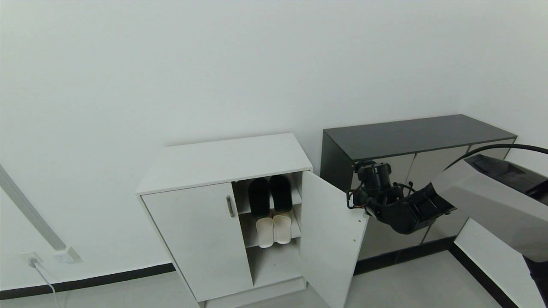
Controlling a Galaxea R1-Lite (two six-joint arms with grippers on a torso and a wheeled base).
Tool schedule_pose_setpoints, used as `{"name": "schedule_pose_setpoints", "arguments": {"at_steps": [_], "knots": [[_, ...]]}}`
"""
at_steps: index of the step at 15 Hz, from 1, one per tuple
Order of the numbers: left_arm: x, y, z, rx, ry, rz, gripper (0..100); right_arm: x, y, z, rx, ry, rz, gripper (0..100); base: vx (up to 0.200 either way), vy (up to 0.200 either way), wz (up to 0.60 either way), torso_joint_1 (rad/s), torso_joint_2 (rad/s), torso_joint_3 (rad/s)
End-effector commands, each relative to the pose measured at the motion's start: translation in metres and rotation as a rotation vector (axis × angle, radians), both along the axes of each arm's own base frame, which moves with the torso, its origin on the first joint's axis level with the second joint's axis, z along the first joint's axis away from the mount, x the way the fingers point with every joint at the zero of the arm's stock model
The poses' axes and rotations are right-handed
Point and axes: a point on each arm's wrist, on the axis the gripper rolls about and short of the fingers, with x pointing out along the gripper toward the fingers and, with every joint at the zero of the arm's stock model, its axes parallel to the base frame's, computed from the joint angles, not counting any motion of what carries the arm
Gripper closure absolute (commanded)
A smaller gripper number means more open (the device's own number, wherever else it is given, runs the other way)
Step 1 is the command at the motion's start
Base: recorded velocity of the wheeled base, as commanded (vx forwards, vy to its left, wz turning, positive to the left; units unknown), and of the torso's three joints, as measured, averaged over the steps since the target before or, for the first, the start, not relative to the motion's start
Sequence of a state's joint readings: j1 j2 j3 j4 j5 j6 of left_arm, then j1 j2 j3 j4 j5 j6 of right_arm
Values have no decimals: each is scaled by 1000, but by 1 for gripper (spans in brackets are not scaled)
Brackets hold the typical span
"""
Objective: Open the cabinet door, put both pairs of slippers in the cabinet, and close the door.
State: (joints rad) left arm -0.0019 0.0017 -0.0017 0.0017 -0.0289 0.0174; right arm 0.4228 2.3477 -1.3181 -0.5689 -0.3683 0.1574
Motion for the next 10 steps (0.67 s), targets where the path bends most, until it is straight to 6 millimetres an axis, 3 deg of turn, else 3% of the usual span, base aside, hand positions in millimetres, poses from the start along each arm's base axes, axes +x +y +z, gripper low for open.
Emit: {"name": "schedule_pose_setpoints", "arguments": {"at_steps": [1,10], "knots": [[0,0,0,-1,0,0,100,1,1,-4,0,8,1,100,0,0,0,0,0,0],[0,0,0,-1,0,0,100,-9,10,-10,-11,36,27,100,0,0,0,0,0,0]]}}
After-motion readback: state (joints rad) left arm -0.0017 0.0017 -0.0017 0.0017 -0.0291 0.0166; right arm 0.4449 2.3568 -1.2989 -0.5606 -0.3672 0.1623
